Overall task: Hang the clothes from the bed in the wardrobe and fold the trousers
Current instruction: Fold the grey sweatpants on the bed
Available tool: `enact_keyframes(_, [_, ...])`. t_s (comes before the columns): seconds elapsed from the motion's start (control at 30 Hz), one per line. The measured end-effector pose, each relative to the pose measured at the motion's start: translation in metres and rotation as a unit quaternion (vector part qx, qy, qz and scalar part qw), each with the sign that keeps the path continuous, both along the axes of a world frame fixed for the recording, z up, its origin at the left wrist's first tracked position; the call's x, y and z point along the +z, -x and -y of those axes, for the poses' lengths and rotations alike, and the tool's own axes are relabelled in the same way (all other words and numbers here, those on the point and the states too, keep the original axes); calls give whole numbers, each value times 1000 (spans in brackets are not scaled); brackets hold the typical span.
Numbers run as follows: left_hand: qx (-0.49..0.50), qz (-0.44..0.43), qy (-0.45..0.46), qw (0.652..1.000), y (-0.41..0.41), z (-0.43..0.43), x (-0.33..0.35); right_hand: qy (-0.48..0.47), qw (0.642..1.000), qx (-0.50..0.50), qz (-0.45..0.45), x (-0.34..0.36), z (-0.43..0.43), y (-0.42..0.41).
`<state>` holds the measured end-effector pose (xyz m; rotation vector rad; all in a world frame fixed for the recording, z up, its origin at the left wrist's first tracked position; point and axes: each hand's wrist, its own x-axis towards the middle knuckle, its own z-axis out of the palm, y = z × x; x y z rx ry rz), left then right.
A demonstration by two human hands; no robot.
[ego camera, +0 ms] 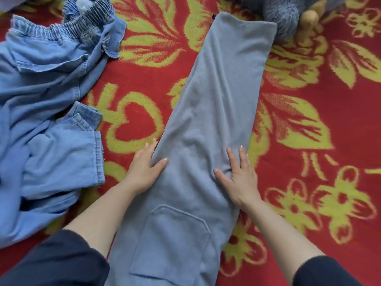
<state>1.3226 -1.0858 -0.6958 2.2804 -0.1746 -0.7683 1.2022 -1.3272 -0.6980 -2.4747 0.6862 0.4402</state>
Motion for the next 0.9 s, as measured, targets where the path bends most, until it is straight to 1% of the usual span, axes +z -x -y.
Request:
enact_keyframes(0.07, [49,-21,12,999,35,-16,7,-25,997,-67,19,7,-22,33])
enact_keyframes(0.13, [124,-51,73,988,66,-29,16,-36,987,-142,59,13,-49,63])
enact_keyframes(0.17, [157,-72,93,981,81,-35,19,-61,974,-199,88,14,-62,77])
enact_keyframes(0.2, [175,-96,101,975,97,-44,22,-108,949,-274,110,15,-76,89])
enact_keyframes(0.23, [174,-120,99,972,113,-55,23,-167,913,-353,117,15,-87,99])
enact_keyframes(0.27, [165,-142,92,972,128,-66,23,-216,882,-406,101,15,-96,109])
enact_keyframes(0.3, [155,-163,85,971,141,-78,23,-241,874,-415,72,16,-102,117])
enact_keyframes(0.33, [151,-188,85,967,151,-90,23,-251,880,-400,51,17,-105,125])
enact_keyframes(0.4, [159,-257,122,945,165,-111,27,-243,885,-391,71,20,-107,140])
enact_keyframes(0.47, [162,-304,159,925,176,-124,32,-238,867,-426,102,26,-109,155])
enact_keyframes(0.5, [161,-306,159,925,184,-129,33,-235,865,-435,91,28,-110,165])
enact_keyframes(0.57, [153,-294,126,935,206,-137,31,-255,873,-414,26,30,-116,189])
enact_keyframes(0.63, [144,-298,88,940,232,-149,29,-320,870,-373,-28,31,-129,217])
enact_keyframes(0.7, [138,-305,77,939,258,-163,27,-381,854,-350,-52,32,-148,244])
enact_keyframes(0.77, [145,-298,79,940,280,-172,26,-392,856,-329,-70,28,-167,271])
enact_keyframes(0.83, [163,-288,87,940,296,-174,27,-383,859,-335,-61,25,-183,292])
enact_keyframes(0.9, [181,-277,103,938,306,-170,30,-385,838,-386,-33,26,-191,304])
